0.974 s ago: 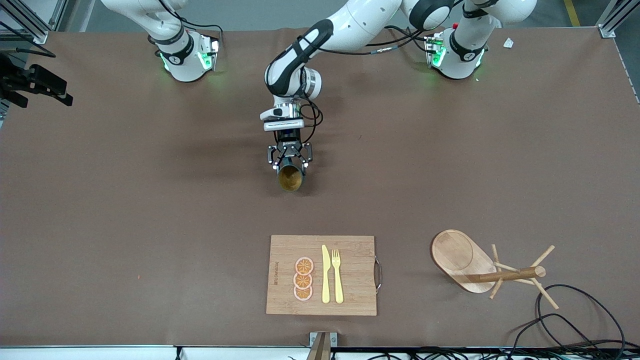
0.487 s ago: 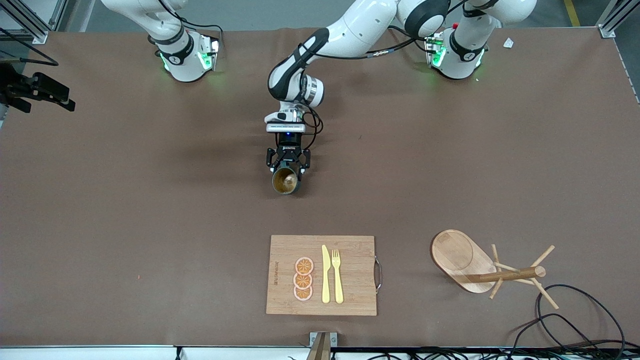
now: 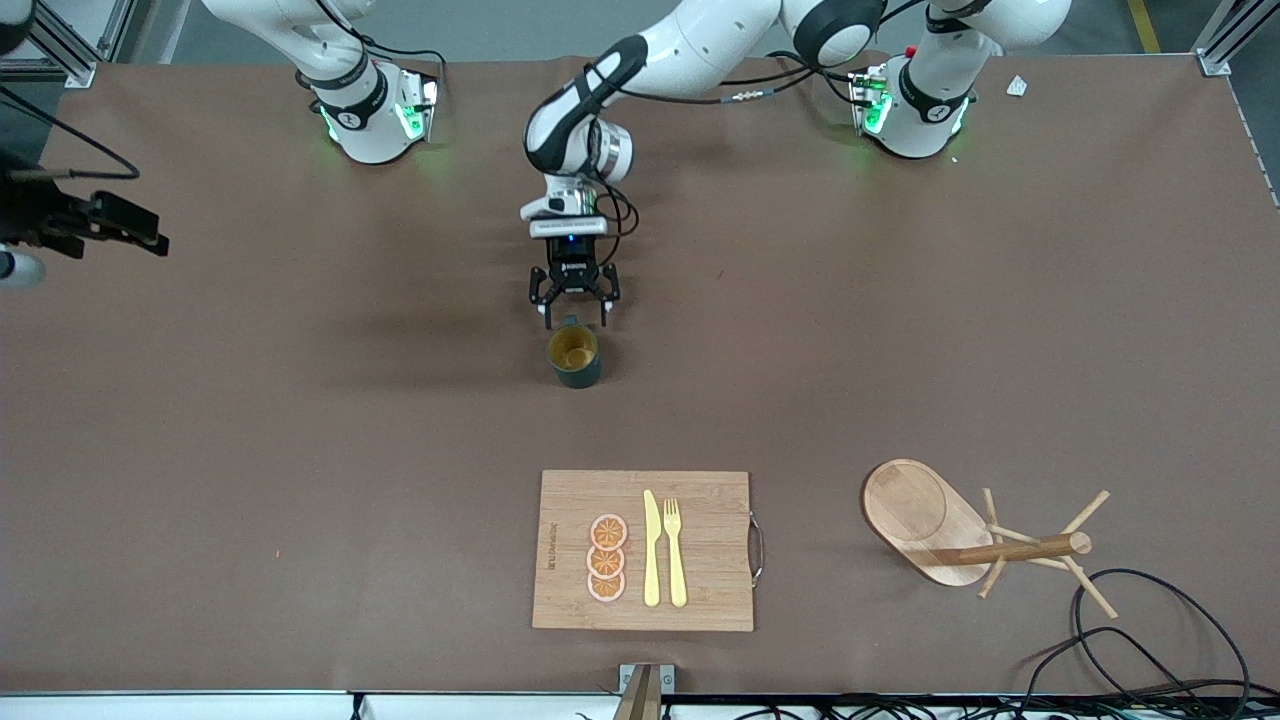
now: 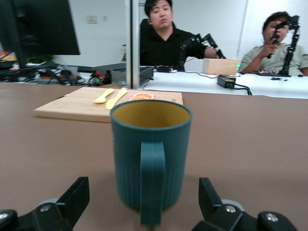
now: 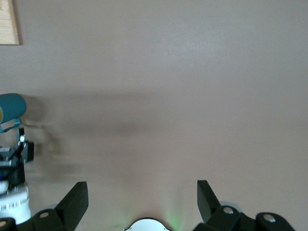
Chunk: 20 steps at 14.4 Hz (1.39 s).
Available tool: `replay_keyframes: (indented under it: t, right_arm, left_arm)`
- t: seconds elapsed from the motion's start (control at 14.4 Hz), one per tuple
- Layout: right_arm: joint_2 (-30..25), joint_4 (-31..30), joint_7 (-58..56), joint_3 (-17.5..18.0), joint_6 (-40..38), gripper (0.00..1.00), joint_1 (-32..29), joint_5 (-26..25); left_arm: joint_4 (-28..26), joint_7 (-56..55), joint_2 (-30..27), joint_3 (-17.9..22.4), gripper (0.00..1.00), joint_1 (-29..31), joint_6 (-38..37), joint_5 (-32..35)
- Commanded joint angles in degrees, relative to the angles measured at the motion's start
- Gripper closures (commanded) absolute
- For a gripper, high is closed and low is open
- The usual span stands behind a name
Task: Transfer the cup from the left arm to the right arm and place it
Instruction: 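Release the mug with the left gripper while the right gripper approaches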
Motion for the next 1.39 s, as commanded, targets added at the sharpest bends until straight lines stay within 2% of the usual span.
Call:
replay_keyframes:
  t: [0.0,0.21,0.35,0.63,0.97,1.11,1.32]
  right_arm:
    - [2.8,0.6,0.0,0.0,0.6,0.00,-1.4,0.3]
    - [4.3,0.3,0.4,0.4,1.0,0.00,-0.6,-1.3]
    - [6.3,-0.2,1.2,0.4,2.4,0.00,0.9,-0.2]
    - [9.3,-4.7,8.4,0.5,9.5,0.00,4.5,3.0]
    - [10.1,-13.8,14.9,0.5,21.7,0.00,11.0,8.6]
    - [10.0,-17.8,19.9,0.5,27.4,0.00,15.7,9.3]
    - [10.1,-21.0,28.6,0.5,33.5,0.00,22.1,10.0]
  left_arm:
    - [0.0,0.2,-2.9,-2.9,0.00,-0.7,-1.9,-5.8]
    - [0.2,2.1,-6.3,-7.3,0.00,-0.8,-8.6,-10.9]
    - [0.2,4.7,-10.0,-10.2,0.00,-0.6,-12.7,-14.9]
    - [-0.1,13.1,-20.2,-10.5,0.00,0.8,-16.1,-28.1]
    - [0.3,27.1,-33.0,-10.5,0.00,10.4,-15.9,-39.7]
    - [-0.2,32.5,-36.9,-10.3,0.00,16.4,-16.2,-44.8]
    - [0.4,42.2,-39.8,-10.8,0.00,26.0,-15.9,-50.2]
